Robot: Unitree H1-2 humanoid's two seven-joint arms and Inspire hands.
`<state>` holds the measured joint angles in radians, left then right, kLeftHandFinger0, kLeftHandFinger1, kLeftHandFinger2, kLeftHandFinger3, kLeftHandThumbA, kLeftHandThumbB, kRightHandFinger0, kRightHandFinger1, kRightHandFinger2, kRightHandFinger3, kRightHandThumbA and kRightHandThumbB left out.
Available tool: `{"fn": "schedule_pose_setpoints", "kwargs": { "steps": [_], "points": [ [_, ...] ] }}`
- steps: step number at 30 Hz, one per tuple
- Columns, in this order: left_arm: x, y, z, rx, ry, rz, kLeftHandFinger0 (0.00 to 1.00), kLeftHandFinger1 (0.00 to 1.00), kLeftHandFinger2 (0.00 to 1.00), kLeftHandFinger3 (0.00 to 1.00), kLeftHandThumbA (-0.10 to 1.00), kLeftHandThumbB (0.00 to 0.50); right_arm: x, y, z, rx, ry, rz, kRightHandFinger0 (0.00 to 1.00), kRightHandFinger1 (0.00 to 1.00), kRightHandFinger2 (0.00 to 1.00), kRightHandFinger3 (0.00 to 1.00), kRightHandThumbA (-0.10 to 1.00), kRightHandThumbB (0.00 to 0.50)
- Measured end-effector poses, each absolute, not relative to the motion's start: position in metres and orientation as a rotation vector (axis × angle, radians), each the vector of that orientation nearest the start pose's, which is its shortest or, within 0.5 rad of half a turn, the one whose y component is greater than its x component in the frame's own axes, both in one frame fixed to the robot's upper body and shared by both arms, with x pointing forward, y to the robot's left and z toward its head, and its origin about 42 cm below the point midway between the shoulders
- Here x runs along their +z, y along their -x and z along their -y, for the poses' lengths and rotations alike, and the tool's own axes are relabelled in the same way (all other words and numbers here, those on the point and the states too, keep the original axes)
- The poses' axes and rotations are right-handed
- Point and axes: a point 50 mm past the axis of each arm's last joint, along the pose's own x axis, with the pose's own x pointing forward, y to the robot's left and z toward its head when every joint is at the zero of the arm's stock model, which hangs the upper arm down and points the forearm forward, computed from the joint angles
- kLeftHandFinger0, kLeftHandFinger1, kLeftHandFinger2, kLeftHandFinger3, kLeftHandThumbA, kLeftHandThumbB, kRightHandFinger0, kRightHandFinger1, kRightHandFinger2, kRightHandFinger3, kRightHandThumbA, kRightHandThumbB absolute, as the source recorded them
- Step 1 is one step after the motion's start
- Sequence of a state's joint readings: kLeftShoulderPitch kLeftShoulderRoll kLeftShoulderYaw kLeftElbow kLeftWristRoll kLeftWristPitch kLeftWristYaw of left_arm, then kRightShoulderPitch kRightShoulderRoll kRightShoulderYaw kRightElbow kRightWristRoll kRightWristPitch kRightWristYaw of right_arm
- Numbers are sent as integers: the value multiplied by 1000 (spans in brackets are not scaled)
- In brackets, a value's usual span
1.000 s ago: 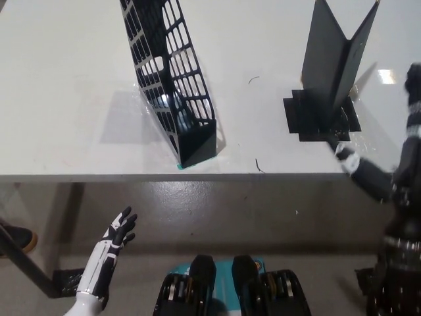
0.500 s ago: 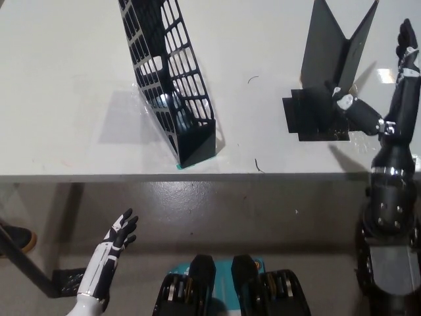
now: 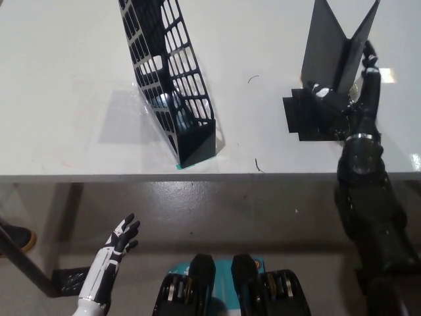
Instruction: A notebook is kept standing on the table on the right hand side and a black shelf is kept on the left hand side and the robot uses its right hand to grab the notebook and places it in the shelf
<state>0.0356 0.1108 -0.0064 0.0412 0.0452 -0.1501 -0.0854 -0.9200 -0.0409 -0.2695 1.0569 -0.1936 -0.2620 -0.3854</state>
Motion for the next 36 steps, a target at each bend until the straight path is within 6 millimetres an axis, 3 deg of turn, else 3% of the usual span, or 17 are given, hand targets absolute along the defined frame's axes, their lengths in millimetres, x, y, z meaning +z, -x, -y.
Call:
{"fn": "schedule_pose_setpoints", "kwargs": {
  "steps": [2, 3, 4, 5, 6, 7, 8, 10, 12, 14, 15, 20, 23, 29, 31, 32, 36],
  "points": [
    [86, -270, -243, -96, -158, 66, 1000, 1000, 1000, 1000, 1000, 151, 196, -540, 200, -351, 23, 52, 1000, 1000, 1000, 1000, 1000, 442],
    [85, -270, -243, -96, -158, 66, 1000, 1000, 1000, 1000, 1000, 143, 199, -543, 200, -358, -10, 37, 1000, 1000, 1000, 1000, 877, 395],
    [85, -270, -243, -95, -158, 66, 1000, 1000, 1000, 1000, 1000, 143, 200, -545, 200, -368, -51, 17, 1000, 1000, 1000, 1000, 805, 384],
    [85, -270, -243, -95, -158, 65, 1000, 1000, 1000, 1000, 1000, 144, 203, -548, 200, -382, -101, 0, 1000, 1000, 1000, 1000, 799, 384],
    [85, -270, -243, -95, -158, 65, 1000, 1000, 1000, 1000, 1000, 163, 205, -550, 199, -392, -139, -12, 624, 531, 646, 754, 399, 233],
    [85, -270, -243, -96, -158, 65, 1000, 1000, 1000, 1000, 1000, 166, 207, -552, 199, -405, -181, -25, 499, 442, 592, 594, 309, 281],
    [85, -270, -243, -96, -158, 65, 1000, 1000, 1000, 1000, 1000, 160, 210, -554, 199, -422, -223, -35, 20, 18, 84, 128, -64, 177],
    [85, -270, -243, -95, -159, 65, 1000, 1000, 1000, 1000, 1000, 161, 214, -557, 200, -454, -312, -54, 0, 0, 138, 40, -100, 112],
    [85, -270, -243, -96, -158, 66, 1000, 1000, 1000, 1000, 1000, 146, 221, -560, 199, -478, -393, -49, 0, 8, 406, 304, -100, 89],
    [85, -270, -243, -97, -158, 65, 1000, 1000, 1000, 1000, 1000, 131, 231, -563, 199, -491, -440, -20, 0, 40, 490, 405, -100, 86],
    [85, -270, -243, -97, -158, 65, 1000, 1000, 1000, 1000, 1000, 126, 235, -564, 199, -494, -451, -2, 0, 35, 495, 459, -100, 84],
    [84, -270, -243, -98, -159, 65, 1000, 1000, 1000, 1000, 1000, 120, 261, -566, 189, -488, -441, 130, 0, 0, 413, 502, -100, 95],
    [83, -270, -243, -99, -162, 61, 1000, 1000, 1000, 1000, 1000, 111, 277, -566, 182, -480, -400, 205, 0, 0, 403, 510, -100, 109],
    [79, -269, -244, -99, -166, 49, 1000, 1000, 1000, 1000, 1000, 117, 302, -561, 176, -472, -328, 337, 0, 0, 350, 478, -100, 87],
    [78, -269, -244, -99, -165, 43, 1000, 1000, 1000, 1000, 1000, 117, 309, -556, 177, -464, -309, 400, 0, 0, 365, 478, -100, 96],
    [77, -269, -244, -99, -166, 41, 1000, 1000, 1000, 1000, 1000, 116, 311, -553, 177, -463, -303, 418, 0, 2, 369, 487, -100, 74],
    [76, -269, -244, -98, -165, 38, 1000, 1000, 1000, 1000, 1000, 112, 304, -536, 178, -456, -278, 481, 0, 109, 542, 712, -100, 56]
  ]
}}
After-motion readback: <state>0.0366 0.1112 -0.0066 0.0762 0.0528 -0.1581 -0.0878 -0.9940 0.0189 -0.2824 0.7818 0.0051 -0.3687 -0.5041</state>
